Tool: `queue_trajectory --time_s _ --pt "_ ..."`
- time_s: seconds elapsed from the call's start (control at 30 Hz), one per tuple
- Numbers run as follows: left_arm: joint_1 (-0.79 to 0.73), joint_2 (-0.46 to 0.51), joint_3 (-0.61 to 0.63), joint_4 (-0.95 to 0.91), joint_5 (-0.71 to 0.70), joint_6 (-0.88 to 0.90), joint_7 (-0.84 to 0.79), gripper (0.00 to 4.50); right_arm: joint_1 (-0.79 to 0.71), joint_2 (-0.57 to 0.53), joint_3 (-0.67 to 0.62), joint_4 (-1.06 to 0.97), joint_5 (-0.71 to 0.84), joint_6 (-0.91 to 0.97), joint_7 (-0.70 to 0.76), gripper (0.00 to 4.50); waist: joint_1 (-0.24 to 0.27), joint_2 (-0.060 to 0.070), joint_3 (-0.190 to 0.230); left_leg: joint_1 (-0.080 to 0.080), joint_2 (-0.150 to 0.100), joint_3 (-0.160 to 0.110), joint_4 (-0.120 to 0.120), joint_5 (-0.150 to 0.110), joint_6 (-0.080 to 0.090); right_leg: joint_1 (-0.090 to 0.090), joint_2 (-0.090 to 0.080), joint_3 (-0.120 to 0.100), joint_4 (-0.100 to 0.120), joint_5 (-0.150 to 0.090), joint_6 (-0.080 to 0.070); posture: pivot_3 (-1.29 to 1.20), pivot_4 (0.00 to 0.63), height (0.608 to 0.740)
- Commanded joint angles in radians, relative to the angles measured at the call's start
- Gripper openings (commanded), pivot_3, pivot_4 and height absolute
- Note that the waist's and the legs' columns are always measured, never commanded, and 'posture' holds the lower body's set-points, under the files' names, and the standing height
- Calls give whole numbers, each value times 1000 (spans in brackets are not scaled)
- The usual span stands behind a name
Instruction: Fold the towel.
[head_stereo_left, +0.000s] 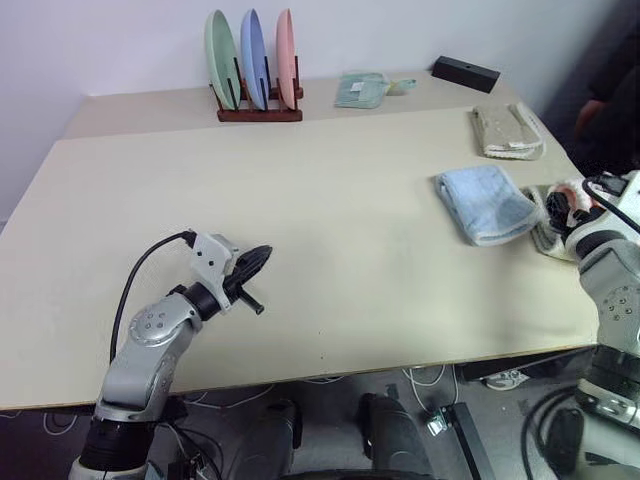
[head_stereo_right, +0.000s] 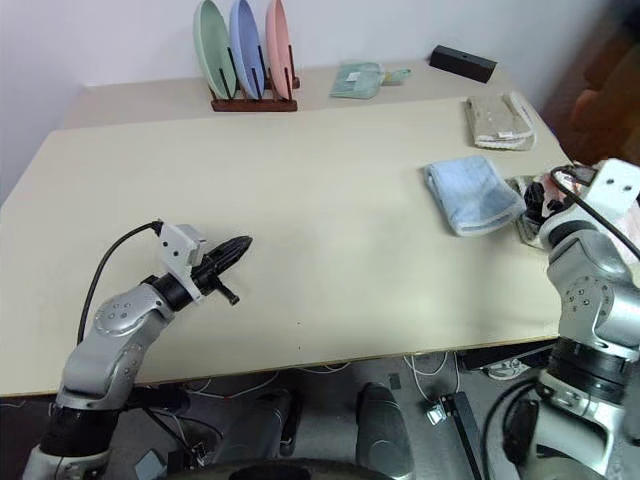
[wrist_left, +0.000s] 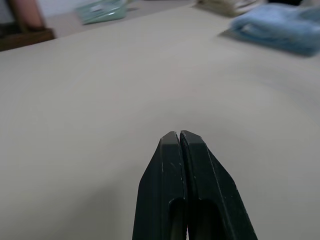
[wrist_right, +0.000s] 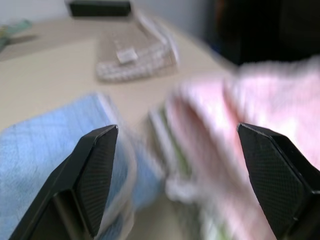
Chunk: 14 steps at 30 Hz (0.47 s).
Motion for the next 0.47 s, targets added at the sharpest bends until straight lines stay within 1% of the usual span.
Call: queue_trajectory --time_s 0.03,0.07,0.13,0.23,0.33,0.47 --pt "-9 7 69 48 76 -88 74 0 -21 -27 145 -73 1 -128 242 3874 -6 0 0 1 0 1 -1 0 0 0 0 1 0 0 0 0 150 740" --pt "-2 9 90 54 80 -102 85 0 -11 -36 206 -97 2 -159 334 3874 -5 0 0 1 2 1 -1 0 0 0 1 1 0 0 0 0 150 740" --pt "11 6 115 50 75 -109 97 0 11 -54 286 -125 -2 -207 470 3874 2 0 0 1 3 1 -1 0 0 0 1 1 0 0 0 0 150 740" --pt "44 4 140 16 45 -96 87 0 22 -59 360 -123 -3 -243 603 3874 14 -2 1 -1 3 0 0 0 0 1 0 1 -2 1 1 0 150 740" --pt "102 6 149 -39 21 -78 64 0 2 -52 407 -69 -33 -282 667 3874 14 -3 1 -2 1 -2 2 0 1 1 -1 1 -3 1 2 0 150 740" --pt "156 -1 161 -89 5 -69 64 0 -40 -30 437 8 -75 -326 700 3874 14 -3 1 -2 1 -2 2 -1 1 1 -1 1 -2 1 2 0 150 740"
